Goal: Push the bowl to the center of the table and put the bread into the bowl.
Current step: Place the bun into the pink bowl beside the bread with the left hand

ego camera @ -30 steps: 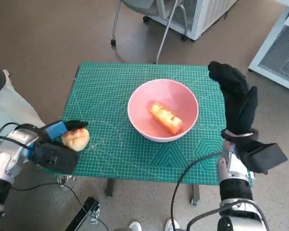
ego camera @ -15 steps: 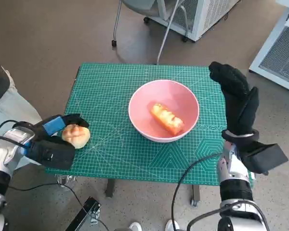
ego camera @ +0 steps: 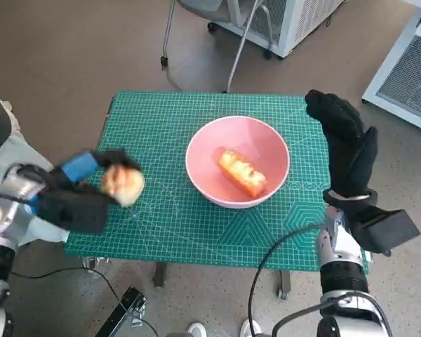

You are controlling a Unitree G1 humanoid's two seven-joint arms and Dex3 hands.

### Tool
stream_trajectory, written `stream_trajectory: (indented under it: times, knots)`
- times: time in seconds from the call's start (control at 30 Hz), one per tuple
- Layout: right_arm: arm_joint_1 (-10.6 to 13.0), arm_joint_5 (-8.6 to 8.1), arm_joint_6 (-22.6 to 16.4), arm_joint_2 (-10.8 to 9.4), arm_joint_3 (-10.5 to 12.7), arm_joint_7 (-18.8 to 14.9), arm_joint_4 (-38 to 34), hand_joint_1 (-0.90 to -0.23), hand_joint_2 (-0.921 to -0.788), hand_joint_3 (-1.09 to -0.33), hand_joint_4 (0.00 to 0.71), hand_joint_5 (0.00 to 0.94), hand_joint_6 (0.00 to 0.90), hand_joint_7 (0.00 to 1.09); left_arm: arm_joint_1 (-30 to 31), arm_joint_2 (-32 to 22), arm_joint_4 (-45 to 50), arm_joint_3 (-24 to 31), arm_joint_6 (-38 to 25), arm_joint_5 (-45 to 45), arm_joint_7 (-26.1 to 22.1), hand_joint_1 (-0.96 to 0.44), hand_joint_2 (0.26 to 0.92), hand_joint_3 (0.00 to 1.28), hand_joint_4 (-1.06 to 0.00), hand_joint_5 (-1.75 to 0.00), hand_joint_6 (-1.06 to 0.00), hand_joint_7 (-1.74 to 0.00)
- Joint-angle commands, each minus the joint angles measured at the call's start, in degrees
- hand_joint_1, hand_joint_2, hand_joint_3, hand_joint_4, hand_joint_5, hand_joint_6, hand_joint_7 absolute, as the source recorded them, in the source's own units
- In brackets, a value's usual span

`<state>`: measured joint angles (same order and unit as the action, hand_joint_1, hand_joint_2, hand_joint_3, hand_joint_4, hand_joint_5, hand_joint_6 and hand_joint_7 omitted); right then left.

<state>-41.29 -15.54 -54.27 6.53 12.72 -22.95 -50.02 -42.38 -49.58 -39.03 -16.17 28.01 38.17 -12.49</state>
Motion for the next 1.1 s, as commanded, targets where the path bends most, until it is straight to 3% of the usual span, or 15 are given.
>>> stream_trajectory:
  times: [0.03,0.33,0.67,0.93,1.1]
  knots:
    - [1.29,0.07,0.35,-0.18,0.02,-0.51,-1.24,-0.535,-0.921,-0.793,0.388,0.002,0.069,0.77,-3.98,-0.18,6.48,2.55,-1.39,-0.12,2.21,0.0,0.906,0.04,-0.61,-1.23,-0.83,-0.97]
    - [0.82,0.15,0.14,-0.18,-0.02,-0.69,-2.08,-0.537,-0.921,-0.795,0.387,0.001,0.066,0.76,-11.07,7.47,12.97,1.8,-6.38,-0.09,2.02,0.0,0.908,0.04,-0.59,-1.2,-0.85,-1.0]
    - [1.4,-0.55,-0.32,-0.32,0.35,-1.41,-1.69,-0.547,-0.921,-0.793,0.388,0.001,0.067,0.76,-17.29,19.02,0.64,-3.77,-2.45,1.39,6.91,0.0,0.917,0.04,-0.59,-1.21,-0.81,-1.04]
    - [1.88,-1.73,0.26,-0.07,1.13,-2.08,-1.05,-0.563,-0.921,-0.749,0.393,0.004,0.087,0.76,-20.43,24.49,-7.02,-9.96,-1.31,7.03,12.08,0.0,0.92,0.07,-0.58,-1.16,-0.74,-1.17]
    - [2.35,-1.95,0.62,0.08,1.31,-1.9,-0.31,-0.576,-0.921,-0.731,0.396,0.005,0.101,0.75,-21.71,27.11,-11.01,-12.92,-2.04,9.78,13.93,0.0,0.92,0.07,-0.57,-1.22,-0.73,-1.13]
